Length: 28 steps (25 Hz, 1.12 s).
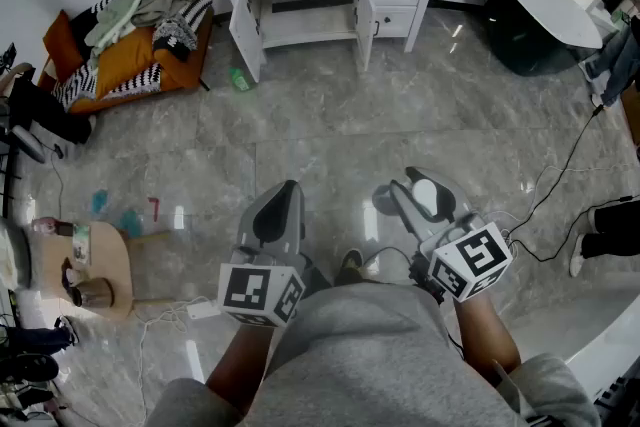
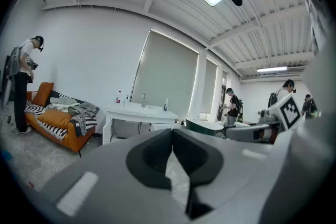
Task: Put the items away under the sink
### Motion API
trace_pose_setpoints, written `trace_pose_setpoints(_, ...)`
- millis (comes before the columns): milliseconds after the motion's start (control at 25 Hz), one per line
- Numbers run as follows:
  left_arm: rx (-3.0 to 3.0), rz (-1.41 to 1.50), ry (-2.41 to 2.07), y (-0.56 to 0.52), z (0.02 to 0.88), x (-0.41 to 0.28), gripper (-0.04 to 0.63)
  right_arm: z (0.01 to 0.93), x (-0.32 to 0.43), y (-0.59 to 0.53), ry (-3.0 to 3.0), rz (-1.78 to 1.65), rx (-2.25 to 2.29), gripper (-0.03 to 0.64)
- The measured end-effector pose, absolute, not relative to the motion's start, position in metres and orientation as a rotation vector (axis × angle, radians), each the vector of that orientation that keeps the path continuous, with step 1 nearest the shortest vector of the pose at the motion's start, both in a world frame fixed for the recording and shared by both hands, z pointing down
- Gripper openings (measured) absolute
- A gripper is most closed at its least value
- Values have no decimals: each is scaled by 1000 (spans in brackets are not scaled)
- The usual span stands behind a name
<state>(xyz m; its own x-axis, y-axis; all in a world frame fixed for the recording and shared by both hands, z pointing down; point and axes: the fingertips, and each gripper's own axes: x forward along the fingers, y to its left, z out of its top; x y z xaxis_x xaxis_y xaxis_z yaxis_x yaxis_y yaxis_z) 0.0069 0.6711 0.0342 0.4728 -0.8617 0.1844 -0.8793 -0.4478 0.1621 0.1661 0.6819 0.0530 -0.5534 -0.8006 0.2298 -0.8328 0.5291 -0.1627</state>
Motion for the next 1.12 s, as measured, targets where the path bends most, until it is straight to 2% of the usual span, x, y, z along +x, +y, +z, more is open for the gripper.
trace_pose_setpoints(1120, 2458, 225, -1625, 675, 37, 2, 12, 71, 173, 681, -2559, 454, 1340, 129)
